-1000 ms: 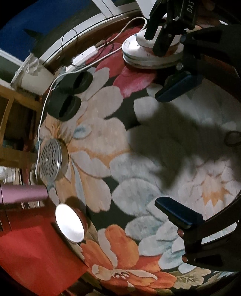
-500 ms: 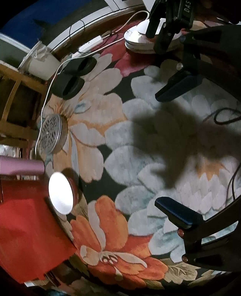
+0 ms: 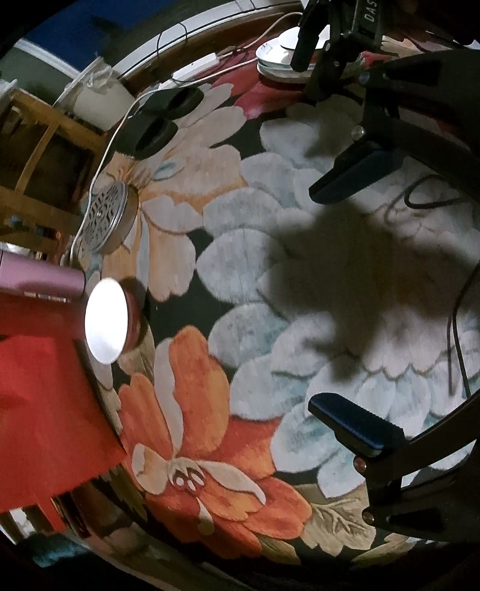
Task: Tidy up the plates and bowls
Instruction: 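Withdraw both grippers and move toward the last white bowl by the red bag, then grasp the rim of the last white bowl with the right gripper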
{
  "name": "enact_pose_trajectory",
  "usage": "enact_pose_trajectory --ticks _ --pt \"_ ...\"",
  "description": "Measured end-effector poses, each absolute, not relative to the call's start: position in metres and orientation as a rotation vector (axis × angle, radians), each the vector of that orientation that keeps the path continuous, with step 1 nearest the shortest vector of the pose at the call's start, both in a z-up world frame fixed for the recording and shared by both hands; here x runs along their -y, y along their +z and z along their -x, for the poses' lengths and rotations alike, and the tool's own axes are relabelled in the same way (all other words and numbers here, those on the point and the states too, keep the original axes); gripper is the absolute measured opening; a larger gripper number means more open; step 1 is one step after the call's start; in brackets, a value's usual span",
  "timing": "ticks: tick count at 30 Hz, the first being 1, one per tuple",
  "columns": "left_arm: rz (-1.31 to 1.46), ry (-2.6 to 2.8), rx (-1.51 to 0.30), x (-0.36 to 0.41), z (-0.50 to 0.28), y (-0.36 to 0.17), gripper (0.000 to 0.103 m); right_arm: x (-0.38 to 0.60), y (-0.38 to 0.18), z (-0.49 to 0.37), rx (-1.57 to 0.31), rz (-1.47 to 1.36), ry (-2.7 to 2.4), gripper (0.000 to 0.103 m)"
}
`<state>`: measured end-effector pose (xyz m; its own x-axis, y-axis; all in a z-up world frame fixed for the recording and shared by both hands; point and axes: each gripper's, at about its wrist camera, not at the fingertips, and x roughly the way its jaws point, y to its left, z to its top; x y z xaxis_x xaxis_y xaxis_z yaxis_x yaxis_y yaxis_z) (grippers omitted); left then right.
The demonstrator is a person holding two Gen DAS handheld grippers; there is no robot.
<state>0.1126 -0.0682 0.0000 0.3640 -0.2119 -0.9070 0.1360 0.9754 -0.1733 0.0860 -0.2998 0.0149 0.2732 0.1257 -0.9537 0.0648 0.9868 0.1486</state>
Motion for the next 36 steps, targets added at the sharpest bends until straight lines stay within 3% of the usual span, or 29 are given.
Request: enact_pose_trajectory --ticks 9,36 --pt "0.104 -0.181 -1.187 0.041 -0.111 -0.009 0.102 0.274 0.006 -0.090 -1.313 -0.149 0.088 0.103" --pt "0.210 -0.094 -1.169 -0.015 -0.135 -0.039 0.102 0.236 -0.033 -0.125 -1.406 -0.218 0.209 0.103"
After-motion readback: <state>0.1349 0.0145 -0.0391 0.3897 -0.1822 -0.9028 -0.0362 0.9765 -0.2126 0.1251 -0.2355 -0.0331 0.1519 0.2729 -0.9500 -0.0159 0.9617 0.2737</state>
